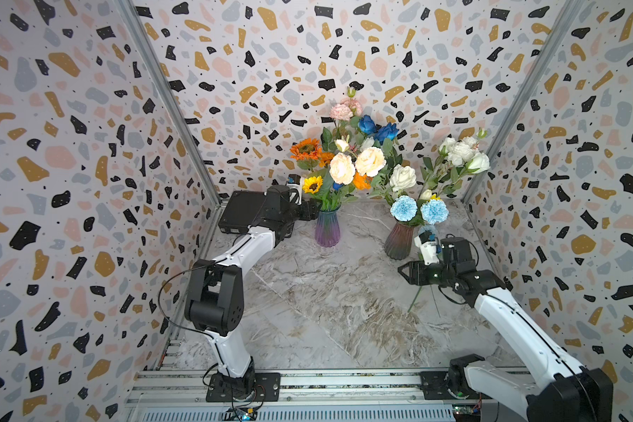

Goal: Pick out blue flowers from the vase
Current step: Move the vase to the center of the board.

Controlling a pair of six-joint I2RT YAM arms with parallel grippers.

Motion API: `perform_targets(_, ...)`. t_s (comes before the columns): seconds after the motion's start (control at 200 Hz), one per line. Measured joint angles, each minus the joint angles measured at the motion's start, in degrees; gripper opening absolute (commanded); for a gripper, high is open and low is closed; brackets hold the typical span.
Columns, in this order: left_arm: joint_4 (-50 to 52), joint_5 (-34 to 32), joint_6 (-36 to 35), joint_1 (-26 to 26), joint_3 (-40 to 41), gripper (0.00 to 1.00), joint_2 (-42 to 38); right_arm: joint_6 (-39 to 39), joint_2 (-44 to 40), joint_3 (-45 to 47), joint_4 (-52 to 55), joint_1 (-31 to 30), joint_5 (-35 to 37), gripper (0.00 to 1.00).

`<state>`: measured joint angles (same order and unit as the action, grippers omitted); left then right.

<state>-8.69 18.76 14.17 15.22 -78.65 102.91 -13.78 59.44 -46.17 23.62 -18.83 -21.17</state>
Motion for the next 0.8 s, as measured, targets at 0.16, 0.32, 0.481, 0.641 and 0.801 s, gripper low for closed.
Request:
perform_targets(0.16,-0.7,0.81,0.24,1.31,-0.04,0.77,1.46,0.28,2.25,-0.11,-5.9,-9.92,1.77,0.63)
perform_targets(0.32,-1.22,0.94,0.22,1.57,-0.13,0.79,1.7,2.05,12.92,-6.93,-9.35,-14.58,3.17,0.63)
perform_targets(0.481,-1.42,0.83,0.2,1.57,-2.51,0.78,3.76,2.64,21.57,-14.95,-14.49,-15.54,3.04,0.64)
perform_targets(0.641,-1.62,0.22,0.13,1.53,-4.72,0.78,5.75,3.15,24.74,-19.43,-16.96,-15.54,3.48,0.64)
perform_targets(0.801,-1.77,0.26,0.0,1.55,-6.82,0.72,7.43,4.07,24.98,-20.55,-17.14,-15.54,3.98,0.64)
